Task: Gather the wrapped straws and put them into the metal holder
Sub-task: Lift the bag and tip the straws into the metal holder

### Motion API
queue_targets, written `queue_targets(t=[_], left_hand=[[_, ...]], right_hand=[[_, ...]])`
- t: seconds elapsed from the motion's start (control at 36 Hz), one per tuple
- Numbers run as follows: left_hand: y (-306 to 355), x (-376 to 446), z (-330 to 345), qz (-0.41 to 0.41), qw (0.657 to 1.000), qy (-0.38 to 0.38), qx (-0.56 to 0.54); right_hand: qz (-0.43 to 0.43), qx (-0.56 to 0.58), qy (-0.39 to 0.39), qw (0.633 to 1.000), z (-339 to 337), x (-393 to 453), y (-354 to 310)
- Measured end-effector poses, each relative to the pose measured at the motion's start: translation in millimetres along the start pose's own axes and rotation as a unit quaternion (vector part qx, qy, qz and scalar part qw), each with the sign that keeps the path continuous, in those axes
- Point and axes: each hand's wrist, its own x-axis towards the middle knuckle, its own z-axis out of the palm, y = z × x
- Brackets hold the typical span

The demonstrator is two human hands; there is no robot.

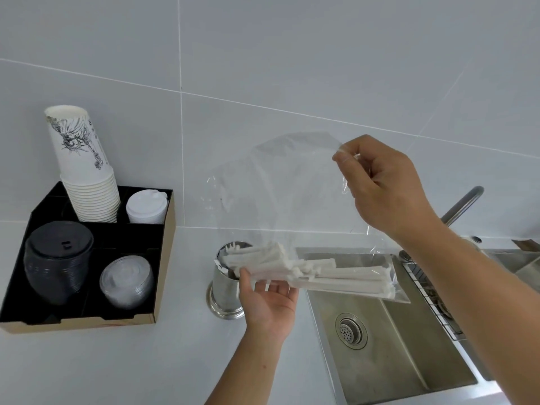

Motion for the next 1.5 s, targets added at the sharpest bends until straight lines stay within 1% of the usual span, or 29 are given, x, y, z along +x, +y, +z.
queue_targets(t=[0.14, 0.31, 0.53, 0.64, 0.86, 1.0, 1.19, 1.39, 1.5], left_hand=[[3, 0, 0, -0.004, 1.0, -0.003, -0.003], [4, 1, 1, -0.018, 1.0, -0.011, 0.015], [5, -2, 7, -0.036, 0.999, -0.031, 0.026], [9, 0, 8, -0.033, 0.999, -0.024, 0.022], [20, 7, 12, -0.028, 0.999, -0.035, 0.03], [18, 9, 14, -0.013, 0.999, -0.03, 0.032], [9, 3, 22, 0.001, 0.999, -0.044, -0.005], [6, 6, 28, 0.033, 0.996, -0.034, -0.071], [3, 3, 25, 0.033, 0.997, -0.034, -0.059]], right_hand=[[-0.001, -0.002, -0.007, 1.0, 4, 9, 2], [-0.022, -0.026, -0.019, 0.999, 8, 26, -1], [-0.062, -0.042, -0.061, 0.995, 13, 57, -13], [-0.068, -0.046, -0.073, 0.994, 19, 62, -13], [-0.065, -0.044, -0.088, 0.993, 41, 67, -17], [-0.068, -0.036, -0.092, 0.993, 42, 66, -17], [-0.076, -0.042, -0.088, 0.992, 38, 68, -15], [-0.065, -0.048, -0.085, 0.993, 44, 68, -11], [-0.05, -0.062, -0.087, 0.993, 50, 68, -6]])
